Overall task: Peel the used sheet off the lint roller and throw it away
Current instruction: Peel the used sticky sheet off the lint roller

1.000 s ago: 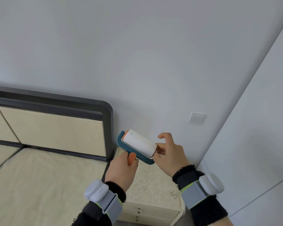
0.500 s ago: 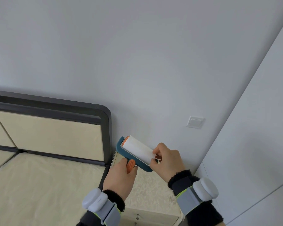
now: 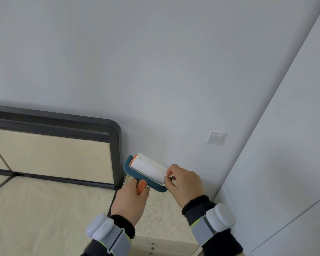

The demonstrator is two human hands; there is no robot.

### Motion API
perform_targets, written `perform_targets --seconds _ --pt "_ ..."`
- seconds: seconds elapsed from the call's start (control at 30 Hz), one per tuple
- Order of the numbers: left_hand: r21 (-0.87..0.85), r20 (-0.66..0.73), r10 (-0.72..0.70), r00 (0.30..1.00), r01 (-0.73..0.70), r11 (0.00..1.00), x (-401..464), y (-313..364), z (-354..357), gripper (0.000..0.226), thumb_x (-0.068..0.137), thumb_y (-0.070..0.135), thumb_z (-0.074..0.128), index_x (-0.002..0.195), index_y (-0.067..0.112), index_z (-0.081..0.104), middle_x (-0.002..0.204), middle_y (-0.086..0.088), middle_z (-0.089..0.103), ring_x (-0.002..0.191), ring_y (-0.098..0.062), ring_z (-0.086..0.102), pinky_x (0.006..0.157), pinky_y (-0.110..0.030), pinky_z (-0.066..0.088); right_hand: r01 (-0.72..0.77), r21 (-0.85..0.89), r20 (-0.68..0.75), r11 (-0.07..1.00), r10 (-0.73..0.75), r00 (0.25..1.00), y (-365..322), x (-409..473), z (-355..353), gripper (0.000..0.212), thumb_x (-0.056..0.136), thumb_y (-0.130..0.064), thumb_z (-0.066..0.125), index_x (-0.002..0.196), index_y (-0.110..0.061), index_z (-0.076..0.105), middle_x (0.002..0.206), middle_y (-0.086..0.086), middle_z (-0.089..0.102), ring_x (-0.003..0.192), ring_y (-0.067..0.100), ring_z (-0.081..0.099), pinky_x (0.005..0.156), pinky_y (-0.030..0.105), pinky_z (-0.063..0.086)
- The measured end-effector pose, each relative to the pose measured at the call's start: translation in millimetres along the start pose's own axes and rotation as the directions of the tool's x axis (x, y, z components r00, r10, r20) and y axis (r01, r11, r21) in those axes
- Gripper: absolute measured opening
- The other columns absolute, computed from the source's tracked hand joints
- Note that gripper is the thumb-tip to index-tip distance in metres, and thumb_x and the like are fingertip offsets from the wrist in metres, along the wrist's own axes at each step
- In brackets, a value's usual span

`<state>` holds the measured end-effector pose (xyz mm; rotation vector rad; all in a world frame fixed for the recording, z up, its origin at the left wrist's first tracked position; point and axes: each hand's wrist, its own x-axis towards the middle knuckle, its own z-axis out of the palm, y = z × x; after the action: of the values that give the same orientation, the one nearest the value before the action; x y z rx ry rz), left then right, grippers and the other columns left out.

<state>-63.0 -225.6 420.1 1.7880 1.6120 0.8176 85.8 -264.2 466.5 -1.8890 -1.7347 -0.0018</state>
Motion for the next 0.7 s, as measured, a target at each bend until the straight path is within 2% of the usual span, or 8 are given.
perform_targets --seconds 0.07,0.17,0.4,0.53,0.63,0.7 --pt "-0.013 0.004 0.001 1.000 -0.001 1.000 0.1 -0.5 0.1 0.022 0.086 0.035 0.056 0.074 0.017 0.052 0.064 0.002 0.057 0.054 -0.012 0.050 0.048 -0.023 0.039 0.043 -0.086 -0.063 0.995 -0.048 0.997 -2.7 -1.2 -1.6 0.007 0.076 -0.023 0.062 0.073 -0.021 0.056 0.072 -0.006 0.066 0.059 0.014 0.057 0.047 0.014 0.031" --pt "-0.027 0.008 0.002 1.000 -0.002 1.000 -0.3 -1.4 -0.1 0.022 0.085 0.035 0.056 0.075 0.016 0.053 0.064 0.002 0.057 0.054 -0.012 0.050 0.049 -0.024 0.040 0.083 -0.167 -0.140 0.982 -0.107 0.984 -5.7 0.3 -5.7 0.018 0.060 -0.015 0.076 0.059 -0.021 0.058 0.060 -0.009 0.064 0.053 0.012 0.055 0.048 0.015 0.034" --pt "-0.027 0.019 0.005 1.000 -0.005 1.000 -2.9 -0.5 -0.8 0.020 0.086 0.036 0.056 0.078 0.018 0.053 0.067 0.003 0.057 0.057 -0.012 0.053 0.052 -0.023 0.044 0.129 -0.212 -0.112 0.969 -0.155 0.982 -10.2 3.5 -7.8 0.024 0.054 -0.008 0.079 0.058 -0.015 0.056 0.058 -0.004 0.060 0.053 0.013 0.055 0.048 0.012 0.033" --pt "-0.044 0.024 0.005 1.000 -0.004 0.999 -3.2 -1.2 -1.5 0.019 0.085 0.035 0.056 0.077 0.018 0.053 0.066 0.002 0.057 0.056 -0.012 0.052 0.051 -0.024 0.044 0.139 -0.172 -0.090 0.975 -0.156 0.984 -10.1 4.4 -4.9 0.021 0.058 -0.003 0.076 0.062 -0.010 0.057 0.062 0.002 0.061 0.055 0.017 0.055 0.050 0.013 0.035" --pt "-0.055 0.025 0.008 1.000 -0.006 0.998 -3.2 -2.4 -1.4 0.021 0.085 0.035 0.056 0.074 0.018 0.052 0.063 0.003 0.055 0.053 -0.012 0.049 0.048 -0.023 0.041 0.124 -0.097 -0.024 0.988 -0.127 0.992 -5.1 5.9 -3.4 0.004 0.078 -0.006 0.060 0.076 -0.006 0.056 0.077 0.008 0.062 0.064 0.017 0.051 0.056 0.020 0.039" --pt "-0.061 0.016 0.005 1.000 -0.004 0.998 -2.5 -2.8 -1.6 0.021 0.085 0.035 0.057 0.072 0.019 0.051 0.062 0.004 0.053 0.053 -0.011 0.048 0.048 -0.022 0.039 0.093 -0.009 0.021 0.996 -0.093 0.995 -2.5 5.7 -5.5 0.007 0.085 -0.011 0.050 0.085 -0.007 0.056 0.085 0.008 0.062 0.071 0.018 0.054 0.062 0.024 0.045"
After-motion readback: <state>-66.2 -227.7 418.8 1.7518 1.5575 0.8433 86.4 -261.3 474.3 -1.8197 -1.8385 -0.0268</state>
